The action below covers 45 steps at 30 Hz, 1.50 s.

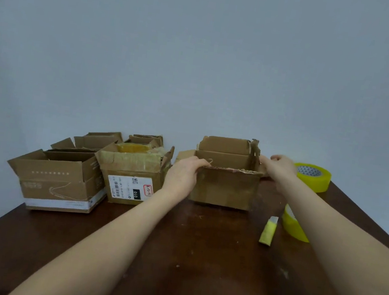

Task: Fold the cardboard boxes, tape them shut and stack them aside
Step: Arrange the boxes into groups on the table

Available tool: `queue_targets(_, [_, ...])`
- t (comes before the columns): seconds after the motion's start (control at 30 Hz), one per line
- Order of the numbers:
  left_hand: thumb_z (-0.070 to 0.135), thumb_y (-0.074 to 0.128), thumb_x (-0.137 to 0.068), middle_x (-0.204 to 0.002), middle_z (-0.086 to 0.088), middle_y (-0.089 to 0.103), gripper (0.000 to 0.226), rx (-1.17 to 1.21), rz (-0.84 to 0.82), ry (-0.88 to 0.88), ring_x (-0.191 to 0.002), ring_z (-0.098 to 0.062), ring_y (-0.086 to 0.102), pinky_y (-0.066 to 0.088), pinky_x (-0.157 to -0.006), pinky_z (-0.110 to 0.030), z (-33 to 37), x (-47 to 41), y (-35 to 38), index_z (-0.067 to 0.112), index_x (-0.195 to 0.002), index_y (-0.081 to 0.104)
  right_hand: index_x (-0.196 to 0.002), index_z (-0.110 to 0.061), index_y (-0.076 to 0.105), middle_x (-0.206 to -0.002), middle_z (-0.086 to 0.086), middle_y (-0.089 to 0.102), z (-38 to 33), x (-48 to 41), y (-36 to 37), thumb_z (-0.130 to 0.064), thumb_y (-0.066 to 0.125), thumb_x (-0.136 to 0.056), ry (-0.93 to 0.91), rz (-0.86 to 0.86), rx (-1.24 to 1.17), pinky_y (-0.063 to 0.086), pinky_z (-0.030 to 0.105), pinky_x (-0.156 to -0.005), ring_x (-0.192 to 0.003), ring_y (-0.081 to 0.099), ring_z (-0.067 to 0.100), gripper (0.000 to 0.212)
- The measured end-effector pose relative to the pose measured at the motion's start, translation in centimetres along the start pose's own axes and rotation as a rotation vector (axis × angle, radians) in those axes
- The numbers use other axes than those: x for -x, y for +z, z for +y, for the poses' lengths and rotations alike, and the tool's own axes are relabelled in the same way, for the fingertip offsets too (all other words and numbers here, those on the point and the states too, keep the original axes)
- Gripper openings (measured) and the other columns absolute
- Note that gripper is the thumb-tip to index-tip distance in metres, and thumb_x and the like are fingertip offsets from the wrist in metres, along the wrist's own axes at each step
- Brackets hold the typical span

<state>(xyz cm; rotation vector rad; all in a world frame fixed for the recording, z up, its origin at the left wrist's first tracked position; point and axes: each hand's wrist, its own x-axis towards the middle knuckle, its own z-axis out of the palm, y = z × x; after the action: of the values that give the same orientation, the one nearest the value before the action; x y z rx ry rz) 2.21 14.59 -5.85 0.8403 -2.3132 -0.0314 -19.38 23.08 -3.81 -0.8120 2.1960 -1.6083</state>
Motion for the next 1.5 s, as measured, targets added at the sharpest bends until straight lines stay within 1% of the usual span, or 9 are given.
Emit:
queue_targets(0.17, [-0.007, 0.042, -0.091, -0.111, -0.004, 0.067, 0.045, -0.067, 0.026, 0.049, -0.101, -0.025, 0.06, 0.049, -0.084, -0.036, 0.6, -1.1, -0.8, 0.019, -0.119, 0.066, -0.086, -0.005, 0.058, -0.083, 0.007, 0.057, -0.9, 0.1, -0.3, -0.048, 0.076, -0.075, 0.028, -0.094, 0.098, 0.051, 0.037, -0.079, -0.088, 0.057, 0.027, 0.048])
queue_targets(0.33, [-0.007, 0.042, -0.09, -0.109, -0.004, 0.067, 0.046, -0.08, -0.023, 0.055, -0.1, -0.025, 0.06, 0.048, -0.088, -0.042, -0.7, -2.9, 1.4, 0.02, -0.118, 0.066, -0.061, -0.01, 0.049, -0.069, 0.011, 0.057, 0.6, -3.3, 1.4, -0.018, 0.067, -0.082, 0.116, 0.022, 0.124, 0.049, 0.032, -0.061, -0.074, 0.059, 0.028, 0.029])
queue_targets(0.43, [-0.009, 0.041, -0.089, -0.112, -0.004, 0.066, 0.052, -0.108, -0.072, -0.039, -0.104, -0.027, 0.06, 0.048, -0.088, -0.043, -2.3, -3.7, 3.0, 0.022, -0.124, 0.061, -0.086, -0.006, 0.057, -0.099, 0.015, 0.065, 1.8, -4.7, 3.4, -0.025, 0.056, -0.09, 0.243, -0.016, -0.194, 0.051, 0.034, -0.06, -0.084, 0.063, 0.031, 0.019])
queue_targets(0.6, [-0.008, 0.035, -0.09, -0.12, -0.006, 0.061, 0.058, -0.249, -0.099, -0.191, -0.109, -0.027, 0.056, 0.049, -0.084, -0.038, -3.2, -6.3, 4.4, 0.025, -0.135, 0.051, -0.116, -0.02, 0.053, -0.105, 0.003, 0.063, 1.9, -4.9, 4.5, -0.07, 0.046, -0.085, 0.222, -0.395, -0.476, 0.045, 0.045, -0.096, -0.099, 0.059, 0.023, 0.059])
queue_targets(0.77, [-0.002, 0.05, -0.087, -0.147, -0.016, 0.034, 0.068, -0.366, 0.027, -0.134, -0.139, -0.032, 0.027, 0.023, -0.114, -0.043, -2.1, -7.8, 5.5, 0.022, -0.147, 0.029, -0.147, -0.013, 0.03, -0.144, 0.009, 0.044, 3.8, -5.4, 7.4, -0.05, 0.077, -0.073, -0.01, -0.257, 0.049, 0.04, 0.043, -0.105, -0.129, 0.046, 0.029, 0.096])
queue_targets(0.87, [-0.002, 0.062, -0.07, -0.124, -0.013, 0.054, 0.059, -0.318, 0.191, 0.129, -0.114, -0.031, 0.054, 0.047, -0.093, -0.04, -1.9, -5.5, 6.5, 0.013, -0.126, 0.054, -0.142, -0.013, 0.032, -0.139, 0.012, 0.047, 4.3, -5.6, 9.3, -0.045, 0.074, -0.078, 0.048, -0.13, 0.169, 0.047, 0.047, -0.096, -0.124, 0.05, 0.033, 0.084])
queue_targets(0.93, [0.002, 0.06, -0.074, -0.123, -0.01, 0.051, 0.052, -0.28, 0.026, 0.164, -0.106, -0.028, 0.056, 0.05, -0.077, -0.036, -2.0, -3.6, 7.6, 0.013, -0.125, 0.053, -0.139, -0.013, 0.035, -0.135, 0.012, 0.047, 4.2, -5.7, 10.3, -0.043, 0.069, -0.083, 0.085, -0.102, 0.196, 0.048, 0.046, -0.091, -0.119, 0.053, 0.034, 0.072])
queue_targets(1.13, [0.007, 0.049, -0.092, -0.159, -0.011, -0.004, 0.068, -0.275, -0.385, -0.164, -0.145, -0.029, 0.009, 0.029, -0.112, -0.04, -4.9, -3.4, 11.1, 0.018, -0.15, 0.016, -0.136, -0.02, 0.041, -0.133, 0.011, 0.047, 3.4, -7.6, 13.7, -0.028, 0.059, -0.092, 0.052, -0.077, 0.255, 0.048, 0.041, -0.083, -0.113, 0.055, 0.033, 0.048])
queue_targets(1.5, [0.008, 0.05, -0.093, -0.157, -0.012, -0.002, 0.064, -0.162, -0.314, -0.482, -0.14, -0.029, 0.025, 0.042, -0.098, -0.04, -7.5, -8.2, 13.0, 0.015, -0.149, 0.018, -0.138, -0.024, 0.043, -0.124, 0.008, 0.058, 1.4, -10.5, 21.0, -0.024, 0.046, -0.098, -0.093, -0.237, 0.265, 0.045, 0.034, -0.079, -0.112, 0.056, 0.028, 0.039])
